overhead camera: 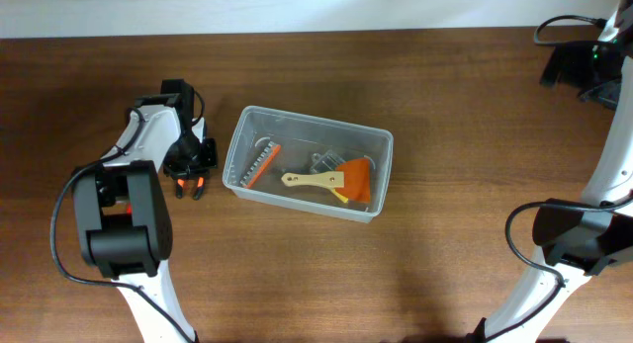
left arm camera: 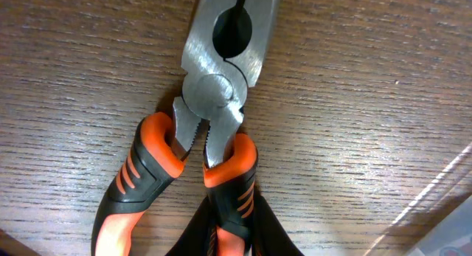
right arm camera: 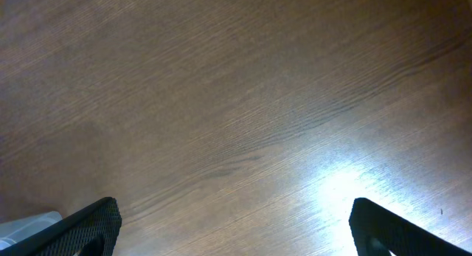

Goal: Pack container

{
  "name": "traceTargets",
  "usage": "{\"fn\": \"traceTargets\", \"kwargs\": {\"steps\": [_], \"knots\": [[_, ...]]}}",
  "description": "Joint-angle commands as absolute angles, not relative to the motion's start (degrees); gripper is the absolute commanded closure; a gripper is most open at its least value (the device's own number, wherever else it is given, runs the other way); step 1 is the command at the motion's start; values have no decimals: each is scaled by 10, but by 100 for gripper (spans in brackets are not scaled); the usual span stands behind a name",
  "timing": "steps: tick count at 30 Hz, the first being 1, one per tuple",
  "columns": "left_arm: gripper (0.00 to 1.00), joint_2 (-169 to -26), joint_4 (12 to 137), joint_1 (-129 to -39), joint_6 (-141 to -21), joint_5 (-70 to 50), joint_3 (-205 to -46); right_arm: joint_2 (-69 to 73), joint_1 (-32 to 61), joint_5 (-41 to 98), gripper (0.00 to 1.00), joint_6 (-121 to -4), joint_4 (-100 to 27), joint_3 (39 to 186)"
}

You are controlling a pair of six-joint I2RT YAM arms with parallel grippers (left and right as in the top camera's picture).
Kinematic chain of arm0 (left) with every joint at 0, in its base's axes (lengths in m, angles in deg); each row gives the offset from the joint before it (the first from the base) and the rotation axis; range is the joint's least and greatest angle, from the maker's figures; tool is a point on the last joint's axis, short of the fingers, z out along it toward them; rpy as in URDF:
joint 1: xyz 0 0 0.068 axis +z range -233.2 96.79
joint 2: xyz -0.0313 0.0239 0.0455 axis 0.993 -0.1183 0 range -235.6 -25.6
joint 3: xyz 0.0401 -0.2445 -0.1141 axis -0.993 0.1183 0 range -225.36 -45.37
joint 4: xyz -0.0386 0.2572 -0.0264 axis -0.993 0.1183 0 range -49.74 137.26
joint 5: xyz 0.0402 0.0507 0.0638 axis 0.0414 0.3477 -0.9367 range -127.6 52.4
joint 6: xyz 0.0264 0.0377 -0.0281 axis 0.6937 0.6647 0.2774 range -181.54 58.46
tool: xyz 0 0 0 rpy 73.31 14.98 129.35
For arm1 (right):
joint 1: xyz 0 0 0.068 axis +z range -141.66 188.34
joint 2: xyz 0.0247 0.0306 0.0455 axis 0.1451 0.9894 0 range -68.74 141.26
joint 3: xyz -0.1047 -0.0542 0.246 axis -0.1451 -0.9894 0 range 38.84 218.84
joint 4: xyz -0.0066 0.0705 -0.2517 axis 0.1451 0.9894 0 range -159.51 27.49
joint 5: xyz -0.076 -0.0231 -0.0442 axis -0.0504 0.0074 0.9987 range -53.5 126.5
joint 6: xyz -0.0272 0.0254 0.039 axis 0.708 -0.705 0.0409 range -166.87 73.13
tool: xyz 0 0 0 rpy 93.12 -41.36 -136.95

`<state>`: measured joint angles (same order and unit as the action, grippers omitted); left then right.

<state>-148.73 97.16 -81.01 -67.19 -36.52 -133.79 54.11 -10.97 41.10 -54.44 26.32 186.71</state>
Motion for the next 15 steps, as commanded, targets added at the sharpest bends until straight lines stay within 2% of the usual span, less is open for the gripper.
{"fn": "traceTargets", "kwargs": {"steps": [1, 11, 15], "knots": [[98, -1497, 985, -805, -671, -355, -1367, 535, -112, 410, 1, -549, 263, 1874], [98, -1381, 1011, -806, -670, -354, -1489, 535, -112, 410, 1, -549, 263, 1874], [98, -1315, 1013, -825, -633, -343, -1500, 535, -112, 410, 1, -549, 263, 1874]]}}
